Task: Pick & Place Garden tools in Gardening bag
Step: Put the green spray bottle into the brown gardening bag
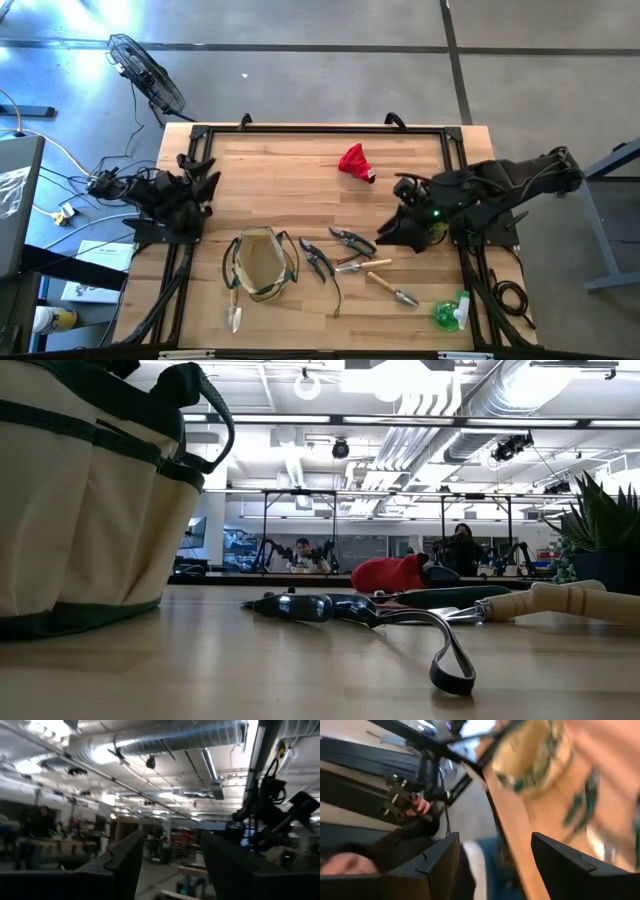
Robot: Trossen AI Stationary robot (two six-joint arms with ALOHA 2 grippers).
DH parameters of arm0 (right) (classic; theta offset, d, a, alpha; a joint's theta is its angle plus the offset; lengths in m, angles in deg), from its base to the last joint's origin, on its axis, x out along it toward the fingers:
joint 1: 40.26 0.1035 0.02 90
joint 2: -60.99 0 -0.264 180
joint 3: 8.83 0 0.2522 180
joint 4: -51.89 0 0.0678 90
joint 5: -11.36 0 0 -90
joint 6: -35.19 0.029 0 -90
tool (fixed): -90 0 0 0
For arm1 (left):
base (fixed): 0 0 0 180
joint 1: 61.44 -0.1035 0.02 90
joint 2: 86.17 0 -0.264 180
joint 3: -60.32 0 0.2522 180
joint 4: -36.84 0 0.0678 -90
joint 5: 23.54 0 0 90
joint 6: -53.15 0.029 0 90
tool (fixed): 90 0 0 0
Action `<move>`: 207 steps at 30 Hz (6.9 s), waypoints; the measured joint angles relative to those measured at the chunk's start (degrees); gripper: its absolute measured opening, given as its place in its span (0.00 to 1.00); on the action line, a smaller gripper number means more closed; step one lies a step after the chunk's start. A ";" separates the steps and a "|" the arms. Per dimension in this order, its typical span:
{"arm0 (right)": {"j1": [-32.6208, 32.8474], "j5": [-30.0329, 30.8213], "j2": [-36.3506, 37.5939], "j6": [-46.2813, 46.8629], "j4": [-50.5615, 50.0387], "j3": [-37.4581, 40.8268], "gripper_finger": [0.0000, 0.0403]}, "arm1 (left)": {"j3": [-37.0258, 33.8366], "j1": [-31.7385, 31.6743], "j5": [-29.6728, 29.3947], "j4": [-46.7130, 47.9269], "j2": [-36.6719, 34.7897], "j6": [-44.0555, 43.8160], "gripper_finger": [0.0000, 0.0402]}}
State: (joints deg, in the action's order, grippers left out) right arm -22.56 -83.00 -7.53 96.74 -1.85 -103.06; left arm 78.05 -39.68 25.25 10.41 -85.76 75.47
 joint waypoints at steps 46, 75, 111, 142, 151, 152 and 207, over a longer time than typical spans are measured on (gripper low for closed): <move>30.37 -20.23 -19.23 83.68 -31.32 0.00 0.58 | -0.07 0.00 2.71 13.39 0.00 -13.61 0.49; 32.68 -19.21 -25.83 82.72 -39.47 -0.05 0.58 | -0.07 0.00 4.95 16.41 -0.02 -15.46 0.49; 34.08 -19.79 -32.11 80.96 -41.63 0.02 0.52 | -0.07 0.00 5.92 16.39 -0.02 -15.32 0.49; 32.78 -13.96 -32.08 72.11 -37.78 -0.11 0.18 | 2.05 0.03 25.98 21.33 0.04 -20.05 0.49; 30.71 0.57 -32.55 65.70 -35.75 -2.03 0.18 | 9.86 0.01 26.64 34.17 7.26 -27.06 0.49; 30.44 2.88 -32.61 64.66 -35.73 -2.81 0.18 | 10.35 0.02 27.38 34.16 8.72 -27.14 0.49; 15.93 42.13 -32.28 -21.38 4.29 -18.21 0.11 | 45.29 0.00 48.04 29.11 71.35 -30.54 0.49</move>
State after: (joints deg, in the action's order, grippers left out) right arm -6.63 -40.87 -39.81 75.37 2.45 -121.27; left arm 123.33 -39.68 73.29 39.52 -14.41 44.93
